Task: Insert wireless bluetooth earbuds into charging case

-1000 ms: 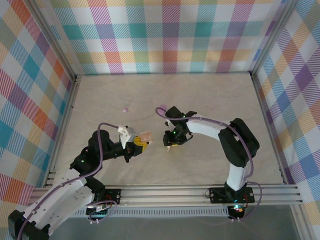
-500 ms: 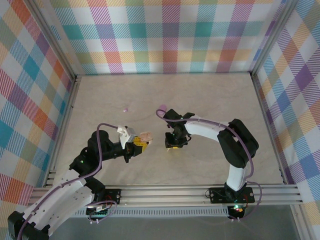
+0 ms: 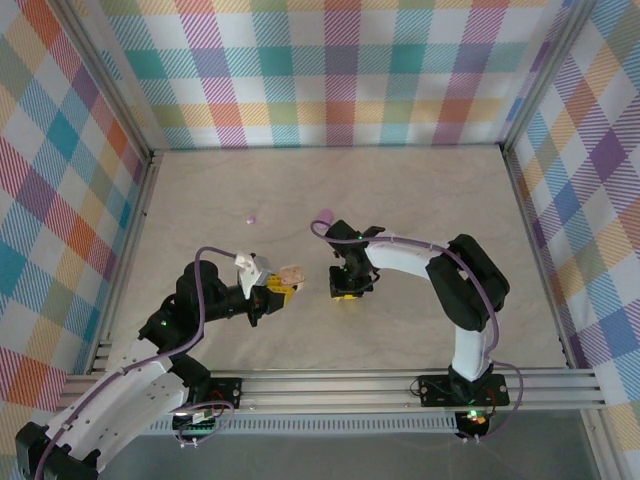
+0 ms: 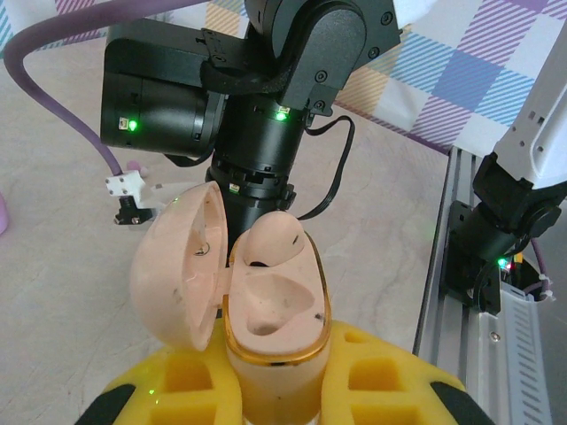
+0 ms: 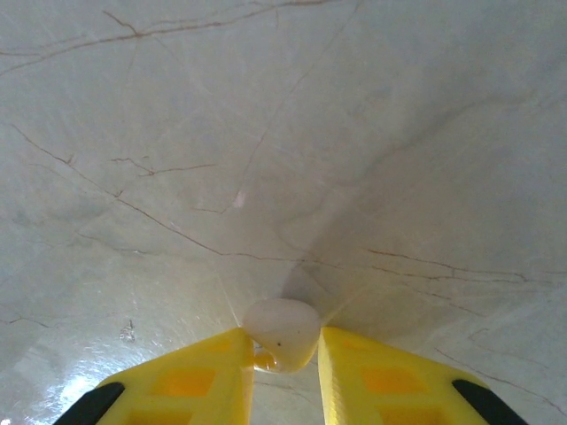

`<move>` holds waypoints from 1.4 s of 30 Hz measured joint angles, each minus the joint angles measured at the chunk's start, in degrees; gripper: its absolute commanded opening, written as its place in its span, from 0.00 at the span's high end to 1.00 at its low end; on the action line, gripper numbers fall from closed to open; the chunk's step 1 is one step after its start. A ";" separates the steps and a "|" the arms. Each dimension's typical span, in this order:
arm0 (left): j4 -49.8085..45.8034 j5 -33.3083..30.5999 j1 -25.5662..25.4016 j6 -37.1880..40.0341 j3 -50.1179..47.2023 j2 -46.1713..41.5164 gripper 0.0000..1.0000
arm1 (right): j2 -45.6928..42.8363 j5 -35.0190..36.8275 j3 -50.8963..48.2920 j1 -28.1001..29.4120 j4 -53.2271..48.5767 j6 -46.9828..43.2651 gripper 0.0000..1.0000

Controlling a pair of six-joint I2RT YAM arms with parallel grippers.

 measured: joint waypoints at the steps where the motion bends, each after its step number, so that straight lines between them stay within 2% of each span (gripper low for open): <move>1: 0.00 0.02 0.00 0.00 0.00 0.00 1.00 | 0.13 0.00 0.22 0.00 -0.15 0.02 0.73; 5: -0.15 0.00 0.00 0.00 0.00 -0.35 1.00 | 0.79 -0.26 1.33 0.00 -0.90 0.22 0.70; 16: -0.15 0.00 0.00 0.00 -0.07 -1.07 1.00 | 1.49 -0.46 2.62 -0.07 0.02 0.20 0.73; 22: -0.17 0.00 0.00 0.00 -0.46 -1.18 1.00 | 2.01 -1.03 2.71 -0.22 0.00 0.13 0.82; 33: -0.13 -0.02 0.00 0.00 -0.83 -1.38 1.00 | 1.75 -0.81 2.75 -0.37 0.02 -0.48 0.88; 36: -0.04 -0.02 0.00 -0.02 -1.11 -1.33 1.00 | -0.07 0.68 1.68 -0.37 0.52 -0.48 0.89; 42: 2.51 0.02 0.00 -0.04 -1.22 0.66 1.00 | -9.46 4.79 -0.87 -0.39 1.18 -0.48 0.89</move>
